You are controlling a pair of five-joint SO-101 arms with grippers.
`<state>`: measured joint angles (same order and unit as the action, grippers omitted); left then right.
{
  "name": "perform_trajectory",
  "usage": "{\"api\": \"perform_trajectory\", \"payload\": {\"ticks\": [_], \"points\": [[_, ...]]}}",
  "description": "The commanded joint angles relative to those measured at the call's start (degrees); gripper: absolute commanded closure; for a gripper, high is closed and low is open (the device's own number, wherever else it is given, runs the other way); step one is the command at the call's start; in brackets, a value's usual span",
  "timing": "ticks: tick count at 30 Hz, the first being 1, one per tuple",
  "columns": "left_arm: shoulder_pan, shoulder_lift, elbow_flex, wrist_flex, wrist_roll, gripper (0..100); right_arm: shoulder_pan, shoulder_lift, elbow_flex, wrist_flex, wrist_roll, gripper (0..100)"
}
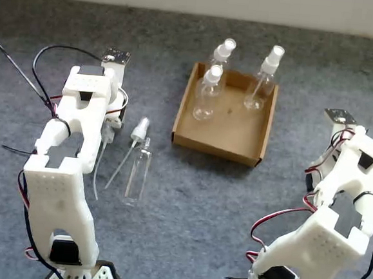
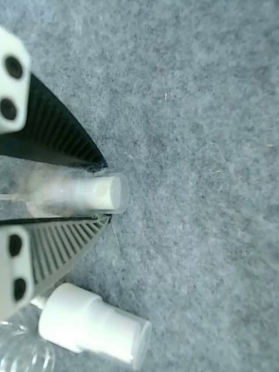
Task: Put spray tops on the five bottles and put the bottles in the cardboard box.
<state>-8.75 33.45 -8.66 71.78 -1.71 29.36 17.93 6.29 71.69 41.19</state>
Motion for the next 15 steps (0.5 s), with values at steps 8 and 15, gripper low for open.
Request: {"api": "perform_trajectory", "payload": {"ticks": [8,15], "points": [[-0.92,-0.75,0.48,-1.05,0.44,100,-1.27,-0.75,-3.21,-0.92,0.44,79.1],[-0.92,-0.75,0.48,-1.05,0.44,100,-1.45,-0.75,-3.21,-1.36,-2.46,70.8]]}}
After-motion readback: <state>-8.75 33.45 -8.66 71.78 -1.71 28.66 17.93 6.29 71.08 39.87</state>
